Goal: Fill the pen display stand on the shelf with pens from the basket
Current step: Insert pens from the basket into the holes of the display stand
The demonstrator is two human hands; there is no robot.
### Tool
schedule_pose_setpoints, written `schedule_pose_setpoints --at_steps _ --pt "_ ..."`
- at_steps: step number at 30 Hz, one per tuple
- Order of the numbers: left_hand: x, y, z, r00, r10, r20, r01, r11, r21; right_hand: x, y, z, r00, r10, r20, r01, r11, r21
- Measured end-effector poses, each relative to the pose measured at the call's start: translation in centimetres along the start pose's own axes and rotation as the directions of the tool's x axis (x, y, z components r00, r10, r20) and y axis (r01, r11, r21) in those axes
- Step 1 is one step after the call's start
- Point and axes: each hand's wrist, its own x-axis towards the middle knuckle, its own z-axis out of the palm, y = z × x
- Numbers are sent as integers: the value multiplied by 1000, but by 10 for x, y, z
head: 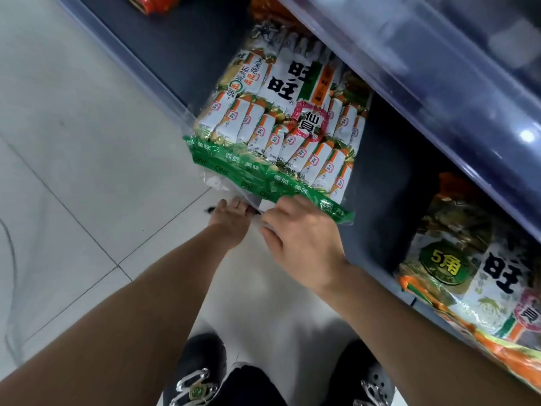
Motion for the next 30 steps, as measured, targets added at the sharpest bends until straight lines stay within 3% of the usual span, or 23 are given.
schedule_pose_setpoints --at_steps 6,9,13,16,21,26,30 --pt "-9 11 22 991 -72 116 98 965 -241 -1 2 5 1000 11 -11 -11 1000 7" --pt "-22 13 34 985 -56 166 126 883 -451 0 -1 4 1000 14 -18 -14 1000 4" --pt "-53 12 23 992 69 110 23 741 -671 -6 -5 -4 1000 15 19 -16 1000 25" --pt "-76 7 9 989 114 90 -20 723 -691 -12 -14 -19 994 40 100 -45 998 41" --pt "-122 -6 -36 988 136 73 -23 597 -802 -24 -29 -63 988 79 130 -82 996 17" --pt "-177 -6 -94 991 125 -46 -117 661 -741 -40 -47 -128 984 139 111 -140 990 9" --pt "-217 -2 -136 976 85 -199 -209 620 -756 -57 -60 -182 988 153 29 -154 988 28"
